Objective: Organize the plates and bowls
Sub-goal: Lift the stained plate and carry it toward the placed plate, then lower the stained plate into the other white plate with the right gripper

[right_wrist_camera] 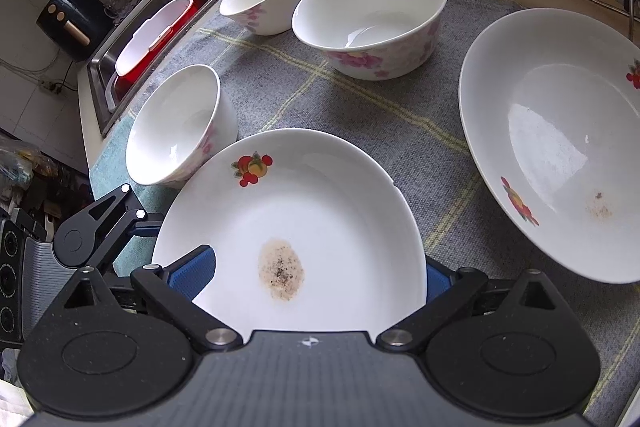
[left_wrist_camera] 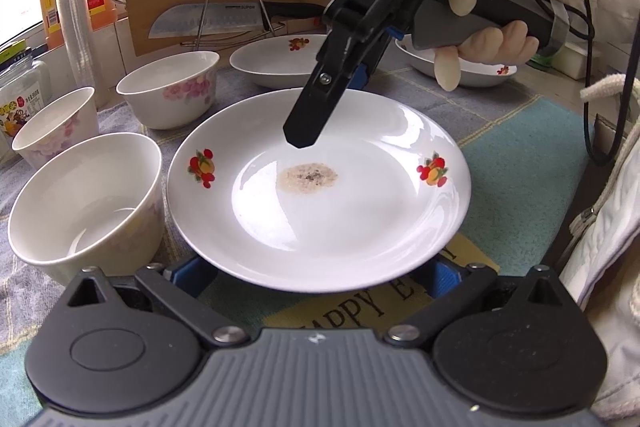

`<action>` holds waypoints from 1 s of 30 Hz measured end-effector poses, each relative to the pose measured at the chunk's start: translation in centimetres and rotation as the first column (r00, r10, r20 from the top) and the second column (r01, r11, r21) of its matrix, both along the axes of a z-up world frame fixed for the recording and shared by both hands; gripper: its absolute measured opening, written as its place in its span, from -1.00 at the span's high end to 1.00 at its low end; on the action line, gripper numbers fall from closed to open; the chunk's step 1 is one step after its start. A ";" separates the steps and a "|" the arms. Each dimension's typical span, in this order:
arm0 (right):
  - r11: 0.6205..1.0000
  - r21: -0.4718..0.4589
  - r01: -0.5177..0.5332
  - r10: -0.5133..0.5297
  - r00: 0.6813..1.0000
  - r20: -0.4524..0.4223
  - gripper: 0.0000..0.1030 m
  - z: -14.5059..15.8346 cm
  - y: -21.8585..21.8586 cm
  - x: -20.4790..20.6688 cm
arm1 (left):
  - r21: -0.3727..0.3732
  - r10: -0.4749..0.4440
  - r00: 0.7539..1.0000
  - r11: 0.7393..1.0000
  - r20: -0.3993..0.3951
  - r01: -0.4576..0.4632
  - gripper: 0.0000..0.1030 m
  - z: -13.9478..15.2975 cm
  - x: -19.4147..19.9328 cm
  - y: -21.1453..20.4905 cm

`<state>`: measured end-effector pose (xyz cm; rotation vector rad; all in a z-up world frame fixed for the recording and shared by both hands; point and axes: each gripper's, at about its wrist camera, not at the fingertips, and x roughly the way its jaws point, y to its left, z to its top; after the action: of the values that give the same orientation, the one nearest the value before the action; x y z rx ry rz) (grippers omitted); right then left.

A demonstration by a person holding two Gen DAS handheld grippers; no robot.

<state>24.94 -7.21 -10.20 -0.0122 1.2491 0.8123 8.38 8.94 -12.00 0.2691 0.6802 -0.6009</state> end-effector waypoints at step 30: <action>0.997 0.028 0.076 -0.078 0.994 0.070 -1.00 3.4 -7.4 -2.2 | -0.002 -0.075 0.997 0.997 -0.004 0.075 -0.98 2.7 1.6 -5.7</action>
<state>22.70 -14.60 -6.76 0.0267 1.1651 0.7544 9.98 3.26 -9.30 0.2924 0.6753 -0.6735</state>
